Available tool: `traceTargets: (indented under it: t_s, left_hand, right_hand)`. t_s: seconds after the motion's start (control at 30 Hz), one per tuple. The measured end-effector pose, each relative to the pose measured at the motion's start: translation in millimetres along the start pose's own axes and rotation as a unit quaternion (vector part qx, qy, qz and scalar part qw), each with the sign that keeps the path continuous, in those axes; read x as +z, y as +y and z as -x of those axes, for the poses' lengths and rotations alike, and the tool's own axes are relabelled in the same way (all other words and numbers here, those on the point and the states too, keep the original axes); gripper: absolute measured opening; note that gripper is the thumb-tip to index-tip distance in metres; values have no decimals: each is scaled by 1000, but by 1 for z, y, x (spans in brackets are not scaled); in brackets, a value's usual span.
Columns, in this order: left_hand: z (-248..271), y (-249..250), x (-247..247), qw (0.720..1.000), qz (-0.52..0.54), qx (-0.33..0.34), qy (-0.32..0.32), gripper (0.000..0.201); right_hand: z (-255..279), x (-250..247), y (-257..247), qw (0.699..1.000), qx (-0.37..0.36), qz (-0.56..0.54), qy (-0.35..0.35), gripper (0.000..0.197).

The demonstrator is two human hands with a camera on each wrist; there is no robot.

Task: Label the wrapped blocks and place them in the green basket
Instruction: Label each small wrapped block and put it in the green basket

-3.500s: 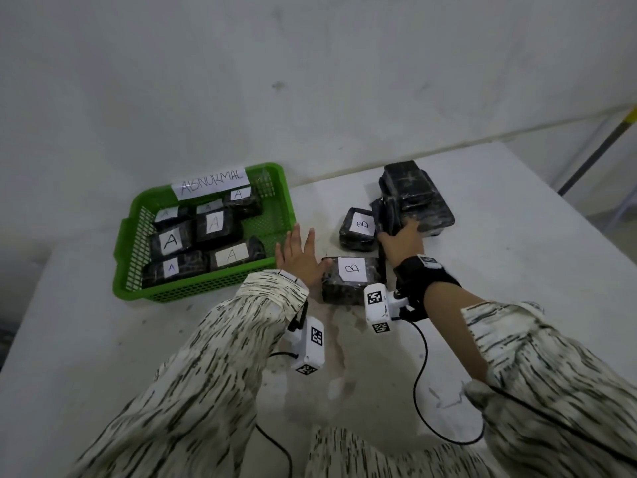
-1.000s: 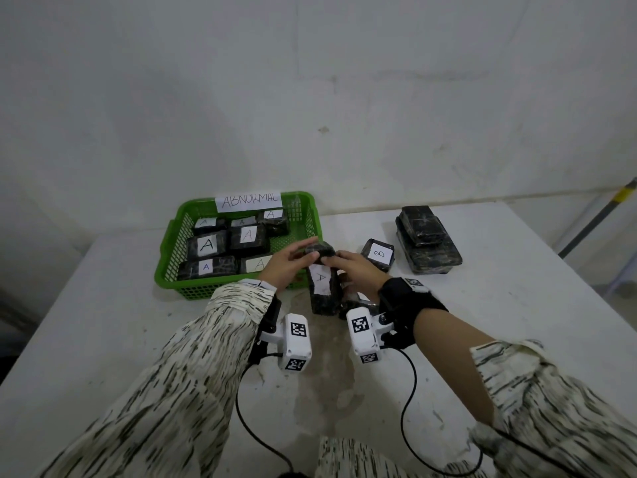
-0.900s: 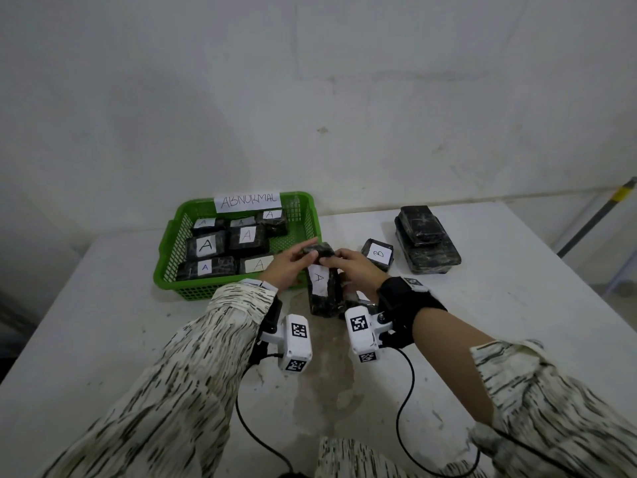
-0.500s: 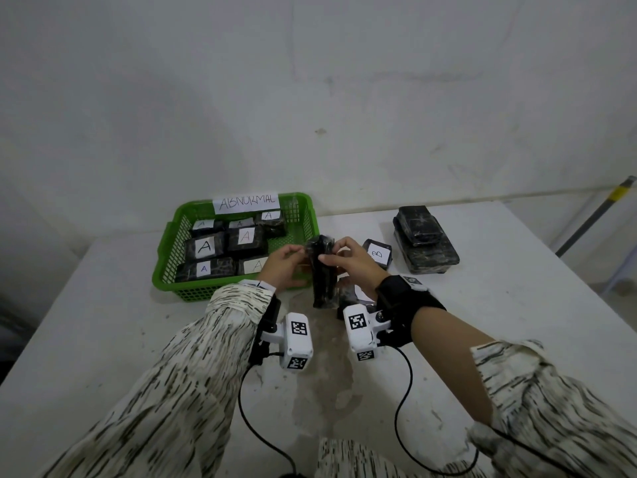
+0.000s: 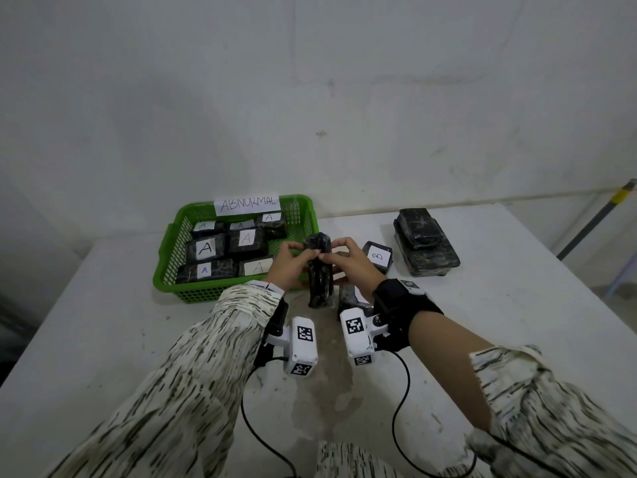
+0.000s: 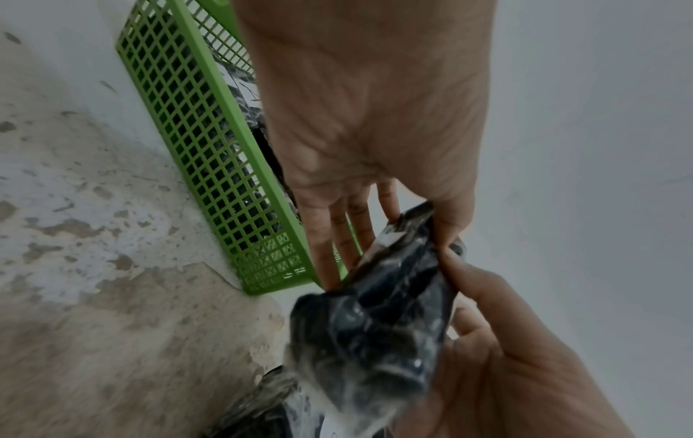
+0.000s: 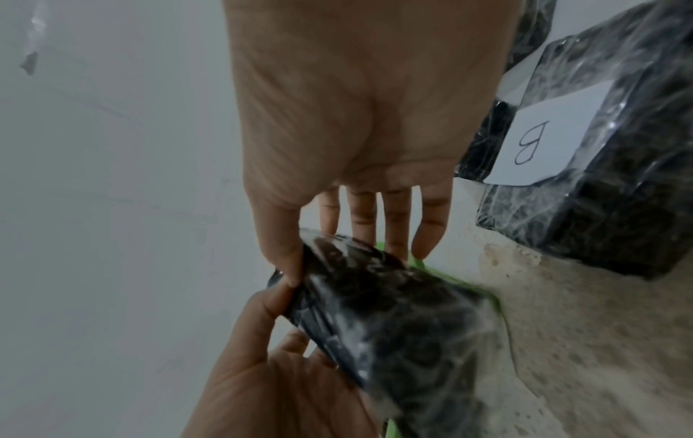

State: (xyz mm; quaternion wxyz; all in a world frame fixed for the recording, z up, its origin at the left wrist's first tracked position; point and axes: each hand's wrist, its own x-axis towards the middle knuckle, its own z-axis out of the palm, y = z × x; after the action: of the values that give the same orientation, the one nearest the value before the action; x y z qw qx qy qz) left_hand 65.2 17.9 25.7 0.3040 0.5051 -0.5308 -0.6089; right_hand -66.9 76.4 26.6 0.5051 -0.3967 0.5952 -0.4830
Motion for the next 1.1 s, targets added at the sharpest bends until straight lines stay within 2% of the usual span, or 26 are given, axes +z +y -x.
traceTargets:
  t_s: [0.13,0.2,0.33,0.4,0.5,0.6,0.7,0.77,0.87,0.97,1.03,1.1]
  left_hand:
    - [-2,-2,-1,998,-35,20,48,26]
    - [-2,-3,-1,997,-42,20,65,30]
    - [1,-5,0,999,-48,5,22,44]
    - [1,-4,-1,998,-63,6,7,46]
    - [1,-2,-6,999,-43,17,22,38]
    - [0,-3,-11,999,-30,35,28,30]
    - [4,-4,-10,999,-11,16,-34,26]
    - [8,-3,-10,998,-12,5,-61,25]
    - [9,-1,-8,998,11,-1,-64,26]
    - [14,5,-4,995,53,-42,-69,36]
    - [13,6,-1,996,41,-34,-75,38]
    - [12,6,-1,998,39,-14,-54,36]
  right_hand:
    - [3,2,2,998,22,29,-55,50]
    - [6,5,2,996,23,53,-69,53]
    - [2,7,6,995,3,94,-25,56]
    - [1,6,7,997,-4,75,-22,60]
    - [4,6,5,999,4,-4,-49,67]
    - [3,4,2,999,24,-40,-18,52]
    - [0,3,-1,999,17,-19,22,47]
    - [-1,4,-3,999,20,-39,17,44]
    - [-2,2,-3,999,4,-45,24,42]
    - [-3,1,-3,998,-15,-41,47,35]
    - [-3,1,-5,998,-11,-45,43,33]
    - [-2,1,-6,999,5,-45,10,38]
